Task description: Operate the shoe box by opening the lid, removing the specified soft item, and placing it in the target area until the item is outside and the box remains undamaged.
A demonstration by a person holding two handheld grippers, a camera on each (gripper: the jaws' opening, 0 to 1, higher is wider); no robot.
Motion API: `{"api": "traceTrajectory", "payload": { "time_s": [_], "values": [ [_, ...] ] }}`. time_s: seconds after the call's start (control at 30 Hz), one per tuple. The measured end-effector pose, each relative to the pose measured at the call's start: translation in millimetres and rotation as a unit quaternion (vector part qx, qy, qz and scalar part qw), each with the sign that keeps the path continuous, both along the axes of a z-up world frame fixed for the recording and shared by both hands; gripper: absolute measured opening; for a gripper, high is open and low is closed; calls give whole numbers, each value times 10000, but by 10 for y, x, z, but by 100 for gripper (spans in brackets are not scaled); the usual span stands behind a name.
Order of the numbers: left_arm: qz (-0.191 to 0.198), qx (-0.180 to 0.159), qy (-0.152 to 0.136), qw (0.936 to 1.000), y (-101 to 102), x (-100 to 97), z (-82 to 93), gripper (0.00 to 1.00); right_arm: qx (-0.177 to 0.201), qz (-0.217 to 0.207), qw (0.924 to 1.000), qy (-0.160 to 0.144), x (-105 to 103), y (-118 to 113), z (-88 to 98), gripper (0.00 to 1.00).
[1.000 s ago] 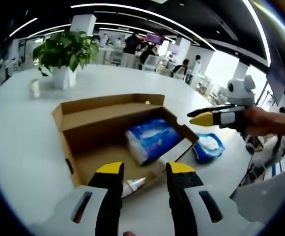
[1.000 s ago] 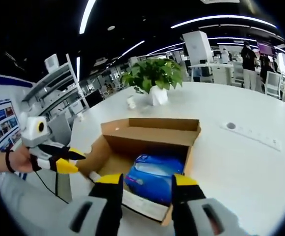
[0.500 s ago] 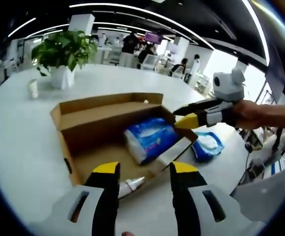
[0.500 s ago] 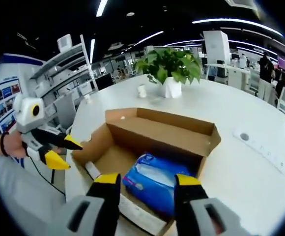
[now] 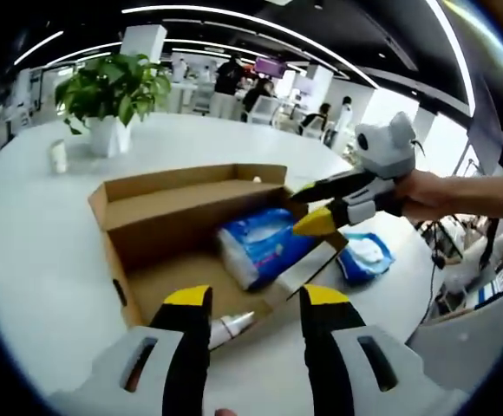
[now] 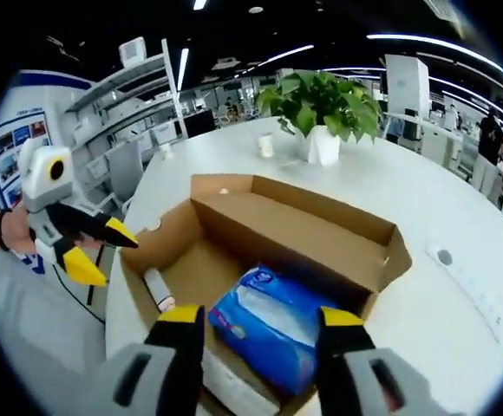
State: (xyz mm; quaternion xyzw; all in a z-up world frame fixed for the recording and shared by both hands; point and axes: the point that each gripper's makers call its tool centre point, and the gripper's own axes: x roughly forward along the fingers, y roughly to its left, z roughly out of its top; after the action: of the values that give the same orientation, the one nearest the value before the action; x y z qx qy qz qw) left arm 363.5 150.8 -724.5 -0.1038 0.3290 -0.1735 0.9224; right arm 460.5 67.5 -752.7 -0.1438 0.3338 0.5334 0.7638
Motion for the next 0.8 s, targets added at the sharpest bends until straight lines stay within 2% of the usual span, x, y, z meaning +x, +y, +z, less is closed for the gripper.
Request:
{"api": "traceTrajectory", "payload": {
  "time_s": [0.1, 0.17, 0.57, 0.8],
  "values": [
    [21, -13, -16, 10000, 16, 7, 6, 41, -142, 151, 9998, -24, 31, 5, -64, 53],
    [30, 35, 1, 10000, 30, 5, -11, 41, -383, 389, 9984, -176, 70, -9, -122, 56],
    [90, 28, 12, 10000, 125, 60, -71, 41, -765, 992, 9916, -309, 207, 62, -328, 63],
    [83, 33, 8, 10000, 99, 51, -58, 41, -986, 1281, 9861, -387, 271, 80, -453, 66]
  ]
}}
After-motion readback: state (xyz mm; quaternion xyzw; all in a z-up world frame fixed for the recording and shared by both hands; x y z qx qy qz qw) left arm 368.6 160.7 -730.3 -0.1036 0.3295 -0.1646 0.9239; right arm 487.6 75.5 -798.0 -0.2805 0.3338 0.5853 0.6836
